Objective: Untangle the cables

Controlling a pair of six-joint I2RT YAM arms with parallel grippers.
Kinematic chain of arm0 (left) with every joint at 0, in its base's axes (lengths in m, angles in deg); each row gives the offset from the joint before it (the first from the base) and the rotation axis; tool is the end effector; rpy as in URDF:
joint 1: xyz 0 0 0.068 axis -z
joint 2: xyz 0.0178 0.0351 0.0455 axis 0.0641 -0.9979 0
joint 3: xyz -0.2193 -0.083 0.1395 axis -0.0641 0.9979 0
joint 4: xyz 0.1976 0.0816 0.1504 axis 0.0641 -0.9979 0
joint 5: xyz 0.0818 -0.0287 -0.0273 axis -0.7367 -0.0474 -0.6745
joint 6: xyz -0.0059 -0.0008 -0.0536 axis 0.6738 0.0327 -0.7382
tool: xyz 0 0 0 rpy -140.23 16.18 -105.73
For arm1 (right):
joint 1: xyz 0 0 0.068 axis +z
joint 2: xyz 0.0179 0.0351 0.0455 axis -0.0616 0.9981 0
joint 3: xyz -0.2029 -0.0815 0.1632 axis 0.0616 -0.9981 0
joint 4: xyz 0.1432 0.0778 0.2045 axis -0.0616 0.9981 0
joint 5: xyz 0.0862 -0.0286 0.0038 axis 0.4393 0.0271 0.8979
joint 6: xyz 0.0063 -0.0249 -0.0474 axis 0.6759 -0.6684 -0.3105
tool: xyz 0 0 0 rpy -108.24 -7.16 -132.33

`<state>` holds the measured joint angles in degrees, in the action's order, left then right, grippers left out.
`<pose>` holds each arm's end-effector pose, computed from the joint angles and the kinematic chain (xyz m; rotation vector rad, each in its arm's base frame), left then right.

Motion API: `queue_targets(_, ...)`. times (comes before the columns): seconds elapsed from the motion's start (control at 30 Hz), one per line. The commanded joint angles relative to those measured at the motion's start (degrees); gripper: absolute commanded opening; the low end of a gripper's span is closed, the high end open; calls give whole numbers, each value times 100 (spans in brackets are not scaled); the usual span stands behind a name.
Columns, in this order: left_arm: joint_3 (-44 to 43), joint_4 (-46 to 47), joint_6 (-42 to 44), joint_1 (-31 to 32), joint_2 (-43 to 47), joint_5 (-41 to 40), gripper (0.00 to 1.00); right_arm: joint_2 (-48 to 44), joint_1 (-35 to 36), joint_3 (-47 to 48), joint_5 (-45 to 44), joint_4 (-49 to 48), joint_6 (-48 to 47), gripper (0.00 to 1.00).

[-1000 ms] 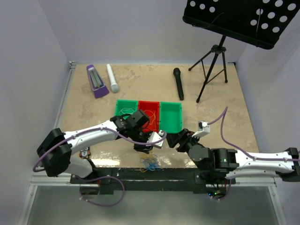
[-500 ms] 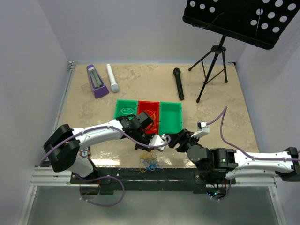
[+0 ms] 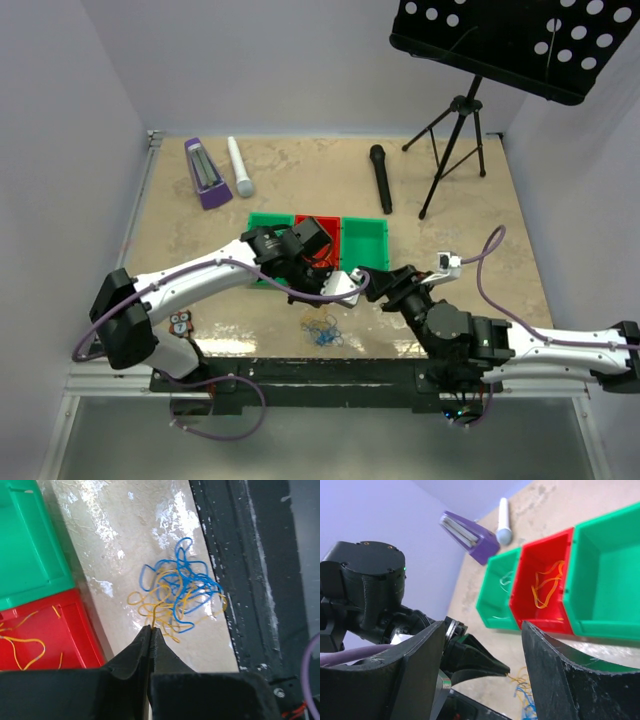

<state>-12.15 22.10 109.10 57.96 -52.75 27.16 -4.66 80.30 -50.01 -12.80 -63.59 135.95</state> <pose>0.1556 -0.2449 0.2624 2.1243 1.6467 -0.7110 0.0451 0.1372 0.2852 0.3811 1.7028 1.0049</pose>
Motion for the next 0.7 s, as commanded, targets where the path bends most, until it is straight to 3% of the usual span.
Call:
queue_targets(0.0, -834, -123, -672, 3, 535, 404, 0, 435, 107, -254, 958, -791, -1178, 66)
queue_targets(0.23, -1053, 79, -936, -40, 1256, 413, 0, 1113, 107, -148, 933, -565, -952, 65)
queue_targets(0.4, -1063, -44, -865, -40, 1468, 668, 0, 385, 116, -456, 933, -362, -283, 68)
queue_targets(0.5, -914, 78, -936, -40, 1565, 633, 0, -37, 116, -535, 853, -493, -589, 68)
queue_targets(0.67, -931, 105, -945, -40, 1565, 625, 0, 356, 107, -263, 1055, -590, -1309, 70)
